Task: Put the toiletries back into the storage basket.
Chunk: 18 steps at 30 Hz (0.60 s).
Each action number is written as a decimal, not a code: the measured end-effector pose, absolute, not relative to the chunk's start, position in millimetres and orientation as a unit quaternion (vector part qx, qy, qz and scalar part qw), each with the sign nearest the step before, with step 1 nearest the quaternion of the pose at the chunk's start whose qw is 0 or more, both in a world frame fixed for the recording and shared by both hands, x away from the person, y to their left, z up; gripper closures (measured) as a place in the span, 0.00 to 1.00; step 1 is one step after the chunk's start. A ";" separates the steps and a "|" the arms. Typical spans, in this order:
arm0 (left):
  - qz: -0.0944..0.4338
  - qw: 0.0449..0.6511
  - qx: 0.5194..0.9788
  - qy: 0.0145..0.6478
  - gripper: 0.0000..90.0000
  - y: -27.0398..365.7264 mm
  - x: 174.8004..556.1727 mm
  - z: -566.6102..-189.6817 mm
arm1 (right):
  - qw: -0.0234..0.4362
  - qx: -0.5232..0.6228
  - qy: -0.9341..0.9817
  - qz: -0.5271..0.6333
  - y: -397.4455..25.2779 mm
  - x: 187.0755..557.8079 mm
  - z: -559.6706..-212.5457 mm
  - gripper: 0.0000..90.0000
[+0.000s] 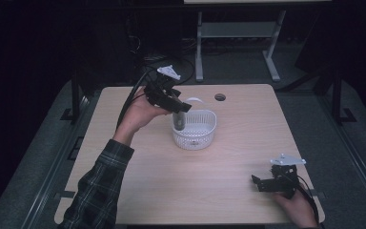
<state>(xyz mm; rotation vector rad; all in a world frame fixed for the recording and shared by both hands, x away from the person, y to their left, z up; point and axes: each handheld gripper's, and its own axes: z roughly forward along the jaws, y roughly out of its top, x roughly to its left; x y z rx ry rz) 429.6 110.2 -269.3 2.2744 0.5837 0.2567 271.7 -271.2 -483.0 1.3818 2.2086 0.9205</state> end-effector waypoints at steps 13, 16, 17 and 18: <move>0.105 0.370 0.894 0.231 0.33 107.3 437.3 -284.3 | 0.188 0.492 0.785 0.327 -271.1 271.7 -483.0 0.00; 0.106 0.370 0.893 0.231 0.33 106.6 437.8 -286.8 | 0.188 0.491 0.785 0.327 -271.2 271.7 -483.0 0.00; 0.106 0.370 0.894 0.231 0.33 106.6 437.9 -287.8 | 0.188 0.491 0.785 0.327 -271.2 271.7 -483.1 0.00; 0.105 0.370 0.893 0.232 0.33 106.4 438.2 -289.5 | 0.188 0.491 0.785 0.327 -271.2 271.7 -483.1 0.00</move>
